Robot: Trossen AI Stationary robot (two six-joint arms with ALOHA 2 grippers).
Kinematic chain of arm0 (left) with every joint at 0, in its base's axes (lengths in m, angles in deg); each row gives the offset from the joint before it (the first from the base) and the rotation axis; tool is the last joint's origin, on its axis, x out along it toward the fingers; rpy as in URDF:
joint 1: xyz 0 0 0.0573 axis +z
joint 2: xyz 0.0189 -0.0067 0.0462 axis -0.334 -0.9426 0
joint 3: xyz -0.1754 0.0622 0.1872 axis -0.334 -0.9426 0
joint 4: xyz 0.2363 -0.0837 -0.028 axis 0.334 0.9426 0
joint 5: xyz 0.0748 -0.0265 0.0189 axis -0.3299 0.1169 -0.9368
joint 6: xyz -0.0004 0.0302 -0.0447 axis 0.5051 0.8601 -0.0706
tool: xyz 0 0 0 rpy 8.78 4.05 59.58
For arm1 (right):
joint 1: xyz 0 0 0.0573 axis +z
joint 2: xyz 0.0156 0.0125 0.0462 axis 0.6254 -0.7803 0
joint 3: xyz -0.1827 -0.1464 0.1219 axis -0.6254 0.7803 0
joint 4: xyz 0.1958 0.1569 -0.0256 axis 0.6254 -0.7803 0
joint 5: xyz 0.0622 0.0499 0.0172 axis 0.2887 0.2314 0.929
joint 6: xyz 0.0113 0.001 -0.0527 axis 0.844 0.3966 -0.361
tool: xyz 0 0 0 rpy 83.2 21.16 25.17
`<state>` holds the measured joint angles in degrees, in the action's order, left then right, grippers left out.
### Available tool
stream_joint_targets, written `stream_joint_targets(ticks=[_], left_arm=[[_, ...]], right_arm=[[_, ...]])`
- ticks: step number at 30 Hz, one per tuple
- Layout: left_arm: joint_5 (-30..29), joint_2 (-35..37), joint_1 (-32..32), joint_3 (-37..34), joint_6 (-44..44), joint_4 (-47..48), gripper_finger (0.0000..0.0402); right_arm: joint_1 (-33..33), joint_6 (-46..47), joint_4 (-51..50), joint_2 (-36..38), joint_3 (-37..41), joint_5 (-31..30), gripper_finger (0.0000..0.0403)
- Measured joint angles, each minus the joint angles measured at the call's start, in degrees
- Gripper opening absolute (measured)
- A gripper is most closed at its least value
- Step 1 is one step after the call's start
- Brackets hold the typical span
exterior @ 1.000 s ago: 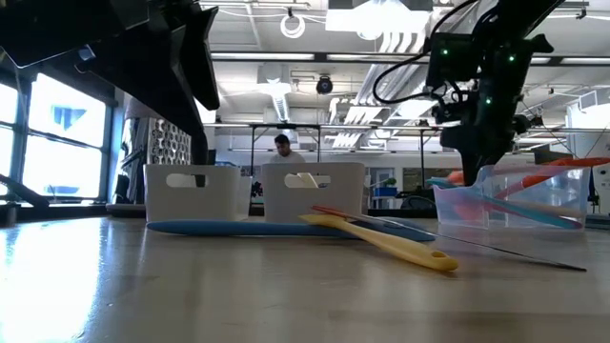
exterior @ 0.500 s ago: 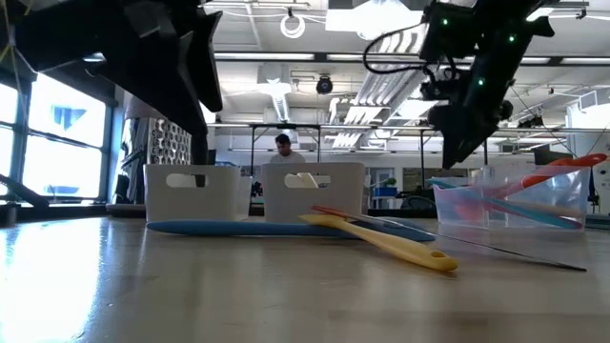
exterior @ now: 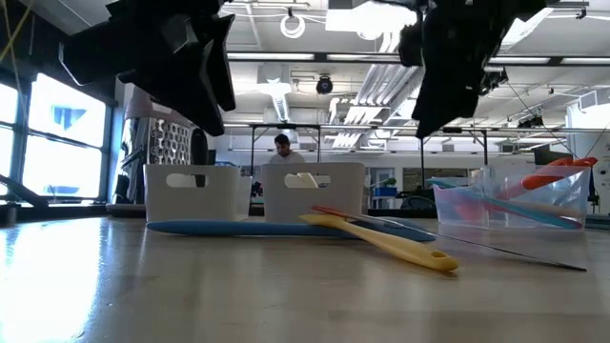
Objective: Pick & Place Kitchen Items
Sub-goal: Put the orange table knife into the right white bin
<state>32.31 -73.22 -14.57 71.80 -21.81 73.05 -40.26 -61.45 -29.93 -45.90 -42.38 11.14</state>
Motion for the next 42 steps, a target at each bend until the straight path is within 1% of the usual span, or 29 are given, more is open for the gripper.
stream_joint_targets(ticks=[1, 3, 7, 12, 17, 21, 23, 27, 32, 34, 37, 42], left_arm=[[-0.3, 0.0, 0.0, 0.0, 0.1, 0.0, 0.0209], [-0.8, 0.0, 0.0, 0.0, 0.1, 0.0, 0.0209], [-0.9, 0.0, 0.0, 0.0, 0.1, -0.1, 0.0209], [-0.9, 0.0, 0.0, 0.0, -0.1, -0.4, 0.0209], [-0.8, 0.0, 0.0, 0.0, -0.1, -0.5, 0.0209], [1.0, 0.0, 0.0, 0.0, -0.2, -1.0, 0.0209], [2.0, 0.1, 0.0, -0.8, -0.2, -2.8, 0.0209], [3.3, 0.1, -0.1, -3.4, -0.5, -6.1, 0.0209], [7.0, 0.1, -0.1, -5.2, -0.3, -12.3, 0.0209], [7.4, 0.1, -0.2, -5.2, -0.1, -13.0, 0.0209], [8.2, 0.1, -0.2, -5.2, -0.1, -13.2, 0.0209], [9.5, 0.1, -0.2, -5.2, -0.3, -13.5, 0.0209]], right_arm=[[0.6, -0.2, 1.4, 0.0, 0.0, 2.3, 0.024], [2.0, -1.1, 3.7, 0.0, 0.0, 4.8, 0.024], [5.3, -3.0, 7.1, 0.0, 0.0, 5.2, 0.024], [10.1, -7.1, 13.2, -0.1, 1.2, -1.1, 0.024], [14.9, -11.8, 20.3, -0.2, 3.9, -4.4, 0.0239], [18.9, -12.1, 24.2, -0.4, 5.4, -9.2, 0.0238], [20.7, -12.1, 26.6, -1.5, 6.0, -12.2, 0.0238], [23.4, -11.5, 31.1, -6.7, 6.4, -17.2, 0.0238], [25.9, -10.4, 37.2, -13.8, 6.4, -20.9, 0.0238], [26.5, -7.2, 38.3, -16.4, 6.4, -23.3, 0.0238], [26.7, -1.8, 38.2, -19.9, 6.4, -25.3, 0.0238], [26.7, 4.9, 38.3, -24.4, 6.4, -26.1, 0.0238]])
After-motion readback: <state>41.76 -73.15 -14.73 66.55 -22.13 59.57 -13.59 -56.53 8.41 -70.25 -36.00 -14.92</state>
